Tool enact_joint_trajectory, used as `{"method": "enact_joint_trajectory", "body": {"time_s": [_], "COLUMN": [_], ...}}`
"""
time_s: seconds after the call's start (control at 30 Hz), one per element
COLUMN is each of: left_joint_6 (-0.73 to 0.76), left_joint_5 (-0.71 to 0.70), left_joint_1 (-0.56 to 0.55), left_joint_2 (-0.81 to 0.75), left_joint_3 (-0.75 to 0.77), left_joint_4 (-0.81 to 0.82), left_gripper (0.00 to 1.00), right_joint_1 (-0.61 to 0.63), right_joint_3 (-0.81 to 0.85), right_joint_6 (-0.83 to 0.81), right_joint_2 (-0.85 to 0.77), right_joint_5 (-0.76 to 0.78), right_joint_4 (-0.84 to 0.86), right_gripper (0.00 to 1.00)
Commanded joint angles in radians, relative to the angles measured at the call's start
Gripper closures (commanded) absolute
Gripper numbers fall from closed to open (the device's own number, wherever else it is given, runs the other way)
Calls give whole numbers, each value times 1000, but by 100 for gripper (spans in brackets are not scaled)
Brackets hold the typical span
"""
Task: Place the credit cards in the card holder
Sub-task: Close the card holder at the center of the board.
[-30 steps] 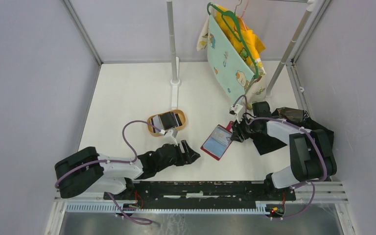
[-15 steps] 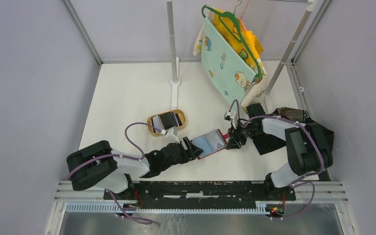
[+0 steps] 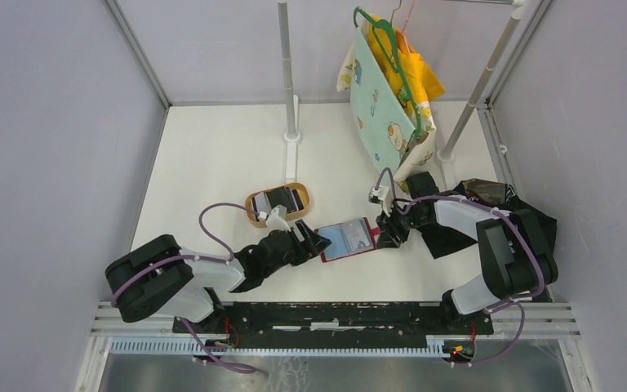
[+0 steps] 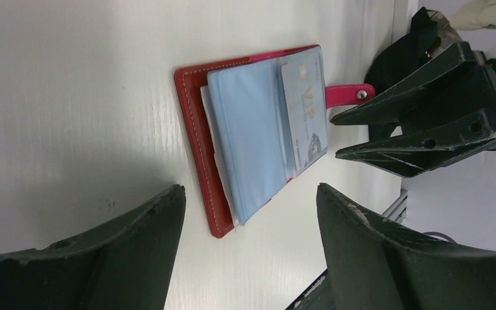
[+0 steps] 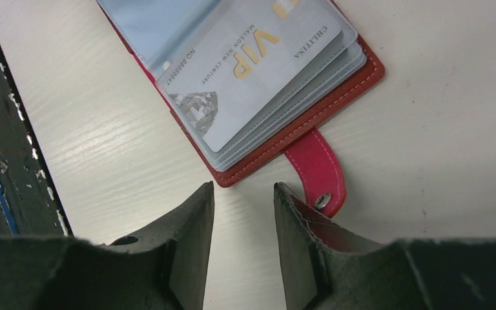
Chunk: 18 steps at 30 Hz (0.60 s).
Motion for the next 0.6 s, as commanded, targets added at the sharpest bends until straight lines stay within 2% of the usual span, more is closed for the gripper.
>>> {"method": "enact_joint_trajectory", "body": {"time_s": [0.0,0.13,0.27,0.57], "left_joint_6": [31,-4,-33,-57], "left_joint_5": [119,160,185,283], "left_joint_1": [37,47,56,68], "left_joint_2": [84,165,241,403], "left_joint_3": [-21,-24,-36,-69], "left_joint_4": [92,197,299,720], "left_gripper": [20,23,31,39], "right_joint_1": [1,8,32,62], "right_joint_3": [-3,-5,-3,7], "right_joint_6": [2,2,2,0], "right_joint_2": [-9,0,12,42], "right_joint_5": [70,85,112,134], "right_joint_4": [27,28,30,14], "right_gripper": [55,55,55,56]}}
